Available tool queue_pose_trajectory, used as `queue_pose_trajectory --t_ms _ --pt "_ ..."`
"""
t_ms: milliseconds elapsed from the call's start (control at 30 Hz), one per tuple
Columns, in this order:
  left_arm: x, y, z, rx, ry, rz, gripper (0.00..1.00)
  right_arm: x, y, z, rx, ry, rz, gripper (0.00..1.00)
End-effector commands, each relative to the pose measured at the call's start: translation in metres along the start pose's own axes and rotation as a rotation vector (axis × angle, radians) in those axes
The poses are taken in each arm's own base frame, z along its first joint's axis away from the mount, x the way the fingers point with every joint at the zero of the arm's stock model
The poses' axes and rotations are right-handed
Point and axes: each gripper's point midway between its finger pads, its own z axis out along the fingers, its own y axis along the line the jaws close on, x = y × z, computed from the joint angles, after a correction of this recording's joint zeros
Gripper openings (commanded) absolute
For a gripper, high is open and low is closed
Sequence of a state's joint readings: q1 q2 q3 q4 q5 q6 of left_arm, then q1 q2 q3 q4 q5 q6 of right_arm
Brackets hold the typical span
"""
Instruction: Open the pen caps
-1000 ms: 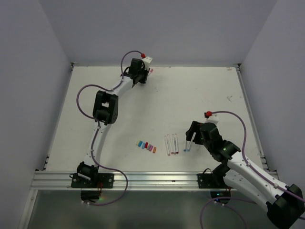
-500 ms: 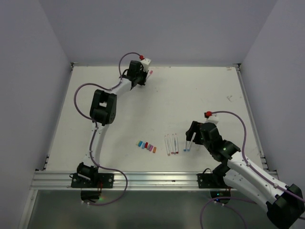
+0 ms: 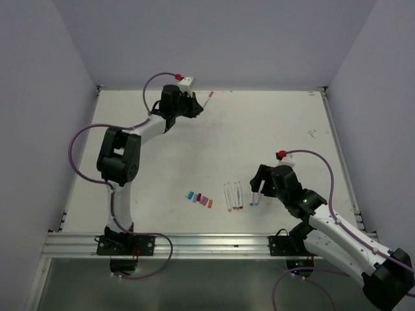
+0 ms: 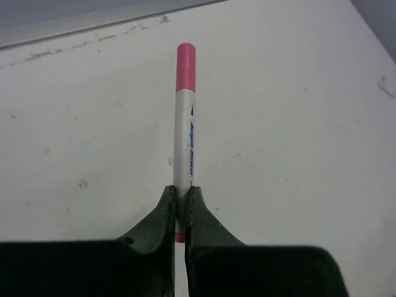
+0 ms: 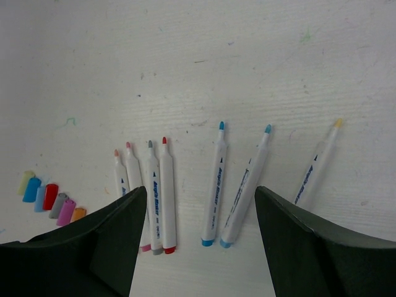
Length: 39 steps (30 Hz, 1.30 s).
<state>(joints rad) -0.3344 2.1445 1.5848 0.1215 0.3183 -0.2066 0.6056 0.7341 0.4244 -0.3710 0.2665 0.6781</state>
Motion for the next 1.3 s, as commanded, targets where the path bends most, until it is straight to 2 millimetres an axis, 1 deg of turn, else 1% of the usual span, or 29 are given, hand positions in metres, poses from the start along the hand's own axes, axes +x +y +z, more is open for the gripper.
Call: queue_pose_trajectory --t_ms 0,33,67,100,133,167,200,233,267,300,333,367,400,433,467,500,533,567,600,633,667,733,767,867,900,1000,1067,1100,1267 --pt "-0.028 -0.055 -0.039 0.232 -0.147 -0.159 0.0 -0.023 0.038 -0.004 -0.141 -0.034 0.054 0.74" --pt "-0.038 -0.07 -0.057 0.273 -0.186 -0.177 0.0 -0.025 0.044 -0.004 -0.16 -0.034 0.059 0.74" --pt "-0.005 -0.079 -0.066 0.294 -0.133 -0.267 0.0 -0.025 0.048 -0.002 -0.171 -0.025 0.065 0.74" --pt "-0.014 -0.093 -0.077 0.338 -0.195 -0.251 0.0 -0.031 0.059 -0.004 -0.21 -0.026 0.073 0.74" --pt "-0.023 -0.107 -0.093 0.359 -0.229 -0.249 0.0 -0.034 0.064 -0.004 -0.227 -0.027 0.079 0.74" --pt "-0.015 -0.127 -0.099 0.384 -0.222 -0.262 0.0 -0.035 0.069 -0.003 -0.244 -0.021 0.09 0.73" --pt "0.003 -0.134 -0.105 0.38 -0.2 -0.276 0.0 -0.034 0.074 -0.001 -0.255 -0.005 0.096 0.73" --pt "-0.004 -0.146 -0.119 0.394 -0.224 -0.271 0.0 -0.037 0.086 -0.003 -0.307 -0.003 0.098 0.73" --pt "0.017 -0.16 -0.125 0.406 -0.187 -0.294 0.0 -0.039 0.09 -0.003 -0.324 -0.001 0.113 0.73" --pt "0.018 -0.166 -0.131 0.406 -0.206 -0.303 0.0 -0.038 0.094 -0.001 -0.339 0.006 0.118 0.72" --pt "0.012 -0.175 -0.145 0.424 -0.232 -0.306 0.0 -0.043 0.1 0.0 -0.363 -0.017 0.133 0.72" --pt "0.027 -0.181 -0.15 0.421 -0.208 -0.342 0.0 -0.041 0.109 -0.003 -0.411 0.005 0.146 0.71" --pt "0.029 -0.184 -0.156 0.419 -0.209 -0.353 0.0 -0.038 0.111 -0.003 -0.426 0.017 0.158 0.7" --pt "0.026 -0.195 -0.166 0.438 -0.221 -0.348 0.0 -0.045 0.12 -0.004 -0.474 -0.009 0.172 0.69" --pt "0.028 -0.198 -0.171 0.435 -0.222 -0.349 0.0 -0.044 0.127 -0.007 -0.512 0.001 0.186 0.69" --pt "0.035 -0.198 -0.173 0.412 -0.208 -0.354 0.0 -0.046 0.13 -0.008 -0.534 -0.007 0.195 0.68" --pt "0.033 -0.201 -0.179 0.41 -0.219 -0.35 0.0 -0.05 0.136 -0.011 -0.57 -0.028 0.204 0.68" --pt "0.041 -0.207 -0.182 0.414 -0.204 -0.344 0.0 -0.052 0.138 -0.013 -0.586 -0.033 0.214 0.67" --pt "0.045 -0.207 -0.184 0.404 -0.194 -0.345 0.0 -0.054 0.139 -0.014 -0.597 -0.043 0.219 0.66" --pt "0.046 -0.21 -0.188 0.406 -0.198 -0.346 0.0 -0.059 0.142 -0.018 -0.621 -0.072 0.227 0.66" --pt "0.055 -0.208 -0.189 0.398 -0.182 -0.359 0.0 -0.062 0.143 -0.02 -0.634 -0.083 0.234 0.66" --pt "0.059 -0.211 -0.195 0.412 -0.181 -0.361 0.0 -0.069 0.149 -0.027 -0.682 -0.12 0.237 0.65" --pt "0.064 -0.21 -0.196 0.406 -0.174 -0.367 0.0 -0.071 0.15 -0.028 -0.69 -0.128 0.246 0.65" --pt "0.073 -0.214 -0.201 0.422 -0.168 -0.384 0.0 -0.074 0.151 -0.023 -0.678 -0.135 0.261 0.64" --pt "0.071 -0.216 -0.204 0.436 -0.178 -0.383 0.0 -0.076 0.154 -0.024 -0.691 -0.143 0.26 0.64" --pt "0.075 -0.222 -0.207 0.455 -0.174 -0.39 0.0 -0.076 0.156 -0.016 -0.687 -0.131 0.276 0.62" --pt "0.076 -0.227 -0.21 0.478 -0.177 -0.397 0.0 -0.077 0.161 -0.015 -0.709 -0.13 0.289 0.61" --pt "0.078 -0.228 -0.211 0.482 -0.174 -0.4 0.0 -0.077 0.164 -0.01 -0.714 -0.126 0.292 0.59" --pt "0.083 -0.237 -0.214 0.499 -0.166 -0.405 0.0 -0.072 0.171 0.0 -0.748 -0.098 0.336 0.51"
